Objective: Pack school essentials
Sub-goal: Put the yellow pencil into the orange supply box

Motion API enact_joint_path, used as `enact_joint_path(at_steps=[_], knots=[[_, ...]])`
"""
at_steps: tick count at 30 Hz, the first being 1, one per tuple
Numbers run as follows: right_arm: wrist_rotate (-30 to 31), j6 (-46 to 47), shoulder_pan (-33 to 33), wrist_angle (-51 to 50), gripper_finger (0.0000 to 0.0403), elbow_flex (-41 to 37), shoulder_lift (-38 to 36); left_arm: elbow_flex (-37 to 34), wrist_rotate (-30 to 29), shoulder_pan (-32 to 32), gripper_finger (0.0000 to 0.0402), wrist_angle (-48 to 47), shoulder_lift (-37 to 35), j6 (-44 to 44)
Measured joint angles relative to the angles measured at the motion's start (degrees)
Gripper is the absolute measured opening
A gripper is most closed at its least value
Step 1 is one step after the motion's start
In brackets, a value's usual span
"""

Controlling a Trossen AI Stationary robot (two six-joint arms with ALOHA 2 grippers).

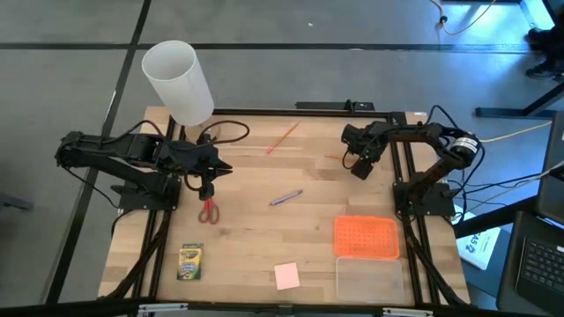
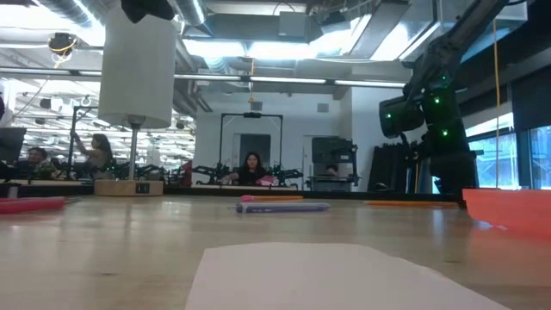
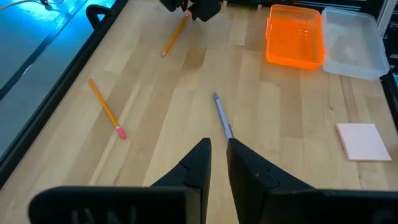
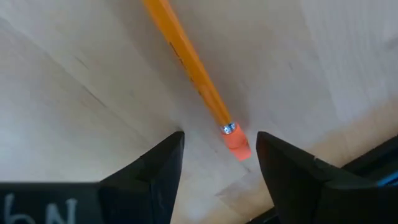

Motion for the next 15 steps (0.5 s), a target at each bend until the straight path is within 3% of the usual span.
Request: enact_joint_path(at_steps=[8, 15], knots=[[-4.1, -4.1, -1.8, 0.4, 0.0206, 0.0, 0.0, 0.0, 0.0, 0.0, 0.0047, 0.0, 0.0, 0.0], [-7.4, -5.8, -4.0, 0.5, 0.0166, -0.1, 0.0, 0.0, 0.0, 0.0, 0.0047, 0.0, 0.0, 0.0]])
